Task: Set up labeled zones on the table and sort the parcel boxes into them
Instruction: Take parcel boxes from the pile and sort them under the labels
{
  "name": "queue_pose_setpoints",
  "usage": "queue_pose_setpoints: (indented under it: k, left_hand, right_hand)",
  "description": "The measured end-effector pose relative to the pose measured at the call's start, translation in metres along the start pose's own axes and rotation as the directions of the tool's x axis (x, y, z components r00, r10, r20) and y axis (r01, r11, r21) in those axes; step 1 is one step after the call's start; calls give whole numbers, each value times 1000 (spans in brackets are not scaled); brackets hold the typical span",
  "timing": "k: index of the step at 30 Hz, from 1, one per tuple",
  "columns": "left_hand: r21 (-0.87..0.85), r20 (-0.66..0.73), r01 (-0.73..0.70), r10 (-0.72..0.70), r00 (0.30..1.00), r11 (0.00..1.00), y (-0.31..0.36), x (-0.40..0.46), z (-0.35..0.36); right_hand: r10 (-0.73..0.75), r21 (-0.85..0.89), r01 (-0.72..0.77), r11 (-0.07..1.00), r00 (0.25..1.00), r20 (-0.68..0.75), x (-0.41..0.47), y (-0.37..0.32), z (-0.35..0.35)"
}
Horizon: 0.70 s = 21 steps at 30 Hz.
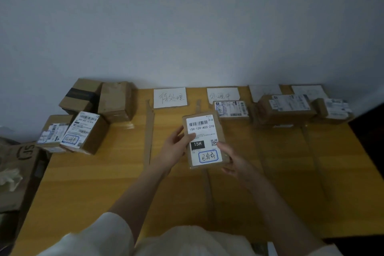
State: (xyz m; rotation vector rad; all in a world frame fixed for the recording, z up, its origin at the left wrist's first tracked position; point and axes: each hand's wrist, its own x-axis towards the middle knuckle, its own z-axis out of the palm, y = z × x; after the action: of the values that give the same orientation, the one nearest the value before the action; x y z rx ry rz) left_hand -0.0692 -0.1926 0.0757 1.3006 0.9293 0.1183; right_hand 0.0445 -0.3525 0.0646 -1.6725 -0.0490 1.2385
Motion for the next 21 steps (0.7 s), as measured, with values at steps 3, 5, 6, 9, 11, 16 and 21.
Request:
queue_pose_setpoints:
  k: [3, 5, 6, 9, 11, 16, 21]
  left_hand:
    - [82, -1, 8, -8, 1000, 997, 0, 3, 22]
    - [135, 2, 16, -17, 1000, 991, -1, 6, 36]
    - [153, 9, 18, -19, 1000, 988, -3, 6, 43]
    - [203, 22, 20, -25, 999, 979, -10, 8, 65]
    - [256, 27, 38, -47, 999, 966, -16, 10, 80]
    - [327, 36, 103, -121, 992, 939, -32, 12, 116]
    - [457, 63, 154, -204, 977, 876, -50, 9, 131]
  right_hand:
    - [10, 158, 2, 987, 997, -79, -3, 8, -26]
    - [44, 277, -3, 961, 989, -141, -5, 13, -45]
    - [62, 322, -4, 947, 983, -172, -6, 16, -54]
    - [94, 403, 13, 915, 965, -244, -6, 23, -82]
    - [99, 426, 33, 904, 954, -284, -7, 30, -99]
    - [165, 563, 104, 820, 899, -406, -3, 55, -138]
    - [223, 669, 124, 732, 885, -408, 13, 54, -170]
